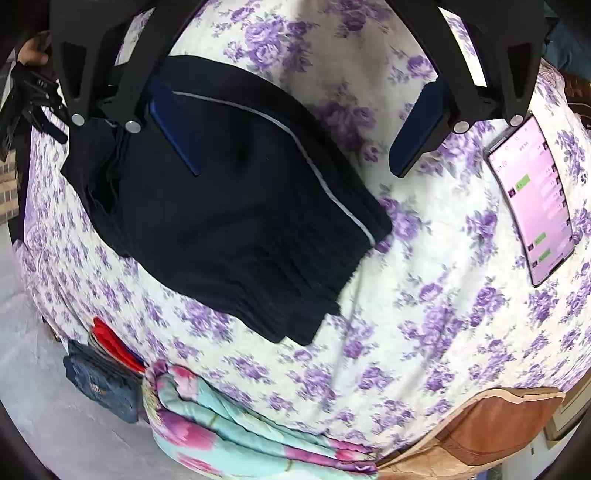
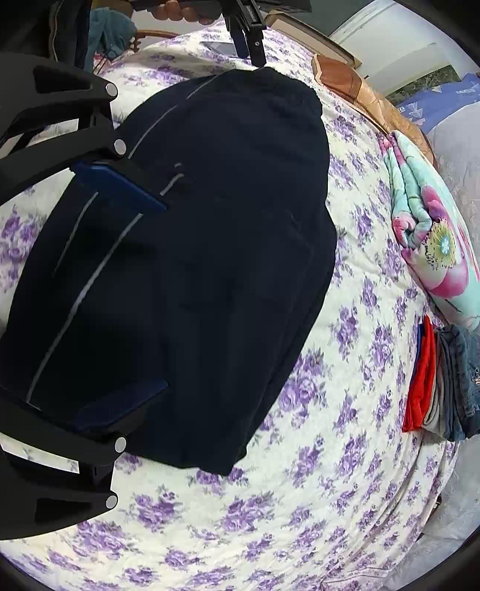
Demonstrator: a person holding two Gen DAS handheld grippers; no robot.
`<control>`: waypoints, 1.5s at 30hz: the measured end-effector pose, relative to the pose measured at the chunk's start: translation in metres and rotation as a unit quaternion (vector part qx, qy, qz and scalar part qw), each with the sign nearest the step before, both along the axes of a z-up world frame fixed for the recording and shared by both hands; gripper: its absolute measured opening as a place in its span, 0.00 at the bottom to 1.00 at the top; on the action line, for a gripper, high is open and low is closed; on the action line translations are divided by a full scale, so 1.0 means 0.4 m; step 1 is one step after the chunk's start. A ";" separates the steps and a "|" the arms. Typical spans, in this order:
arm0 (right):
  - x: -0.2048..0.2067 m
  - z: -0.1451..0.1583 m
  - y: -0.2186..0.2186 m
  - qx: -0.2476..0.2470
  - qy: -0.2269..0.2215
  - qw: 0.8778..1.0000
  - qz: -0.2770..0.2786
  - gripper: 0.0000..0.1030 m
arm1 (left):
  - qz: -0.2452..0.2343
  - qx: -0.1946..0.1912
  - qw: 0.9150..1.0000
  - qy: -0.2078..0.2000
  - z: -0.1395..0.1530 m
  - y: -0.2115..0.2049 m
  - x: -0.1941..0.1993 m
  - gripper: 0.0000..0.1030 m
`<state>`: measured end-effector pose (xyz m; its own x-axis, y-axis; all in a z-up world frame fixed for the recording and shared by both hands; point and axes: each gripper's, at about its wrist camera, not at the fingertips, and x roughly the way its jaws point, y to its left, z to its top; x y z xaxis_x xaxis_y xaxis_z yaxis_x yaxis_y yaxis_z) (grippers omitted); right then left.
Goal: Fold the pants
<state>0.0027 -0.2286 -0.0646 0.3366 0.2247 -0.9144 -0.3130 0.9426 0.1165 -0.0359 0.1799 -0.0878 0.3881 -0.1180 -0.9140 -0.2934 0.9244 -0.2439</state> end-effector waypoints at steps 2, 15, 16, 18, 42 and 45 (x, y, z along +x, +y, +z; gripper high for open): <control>-0.004 0.000 0.004 -0.004 0.000 1.000 -0.001 0.88 | 0.004 -0.003 1.000 0.020 -0.025 0.011 0.000 0.94; -0.020 0.001 -0.062 -0.010 0.007 0.999 -0.047 0.88 | 0.023 -0.032 0.997 0.063 -0.156 0.025 0.077 0.91; -0.021 0.004 -0.063 -0.009 0.005 0.999 -0.049 0.88 | 0.027 -0.028 0.997 0.060 -0.155 0.023 0.085 0.91; -0.021 0.010 -0.058 -0.005 0.002 0.999 -0.045 0.88 | 0.030 -0.016 0.998 0.055 -0.159 0.016 0.101 0.90; 0.064 0.031 -0.152 0.066 -0.007 0.996 -0.060 0.88 | -0.277 0.142 0.946 -0.088 0.203 -0.581 0.119 0.26; 0.054 0.021 -0.224 0.072 0.001 0.993 -0.091 0.88 | -0.337 0.142 0.928 -0.079 0.100 -0.703 0.153 0.39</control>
<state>0.0241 -0.3181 -0.0564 0.3823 0.2888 -0.8777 -0.1385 0.9571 0.2546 0.0254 -0.1012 -0.0479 0.4462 -0.1461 -0.8829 0.3922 0.9187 0.0462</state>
